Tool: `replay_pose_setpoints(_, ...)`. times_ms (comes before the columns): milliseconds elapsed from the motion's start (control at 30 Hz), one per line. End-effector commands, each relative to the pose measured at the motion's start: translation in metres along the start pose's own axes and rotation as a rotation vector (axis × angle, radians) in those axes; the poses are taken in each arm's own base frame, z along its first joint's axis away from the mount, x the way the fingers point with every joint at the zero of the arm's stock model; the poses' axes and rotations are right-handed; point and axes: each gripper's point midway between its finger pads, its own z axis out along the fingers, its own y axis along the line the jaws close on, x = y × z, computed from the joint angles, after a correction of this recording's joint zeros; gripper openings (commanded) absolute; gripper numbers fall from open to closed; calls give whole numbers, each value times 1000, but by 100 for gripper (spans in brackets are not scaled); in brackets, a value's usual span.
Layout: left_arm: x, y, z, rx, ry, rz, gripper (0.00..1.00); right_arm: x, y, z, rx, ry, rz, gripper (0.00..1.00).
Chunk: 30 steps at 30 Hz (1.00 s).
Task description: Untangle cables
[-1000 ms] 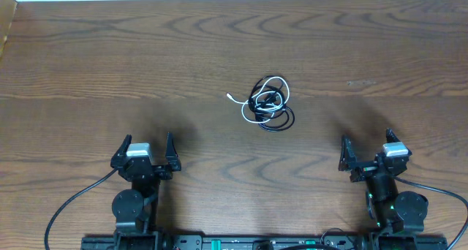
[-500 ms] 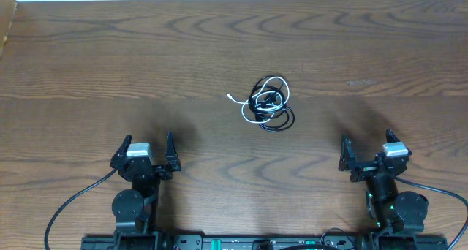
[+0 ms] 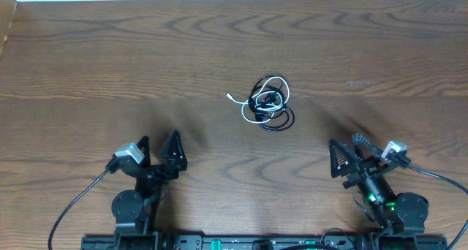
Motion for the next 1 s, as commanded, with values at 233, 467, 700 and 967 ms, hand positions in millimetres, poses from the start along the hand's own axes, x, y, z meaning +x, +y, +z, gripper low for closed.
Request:
replay_pose_setpoints(233, -63, -94, -29, 378, -100, -40, 97, -69, 78, -20, -224, -238, -141, 99)
replay_pose_setpoints(467, -108, -152, -48, 421, 83, 102, 97, -108, 112, -33, -58, -143, -255, 99)
replay_pose_setpoints(700, -84, -157, -28, 302, 642, 71, 97, -107, 119, -12, 91, 258, -287, 99)
replay_pose_setpoints(967, -18, -116, -15, -7, 1244, -218, 97, -78, 116, 26, 88, 708, -2, 99)
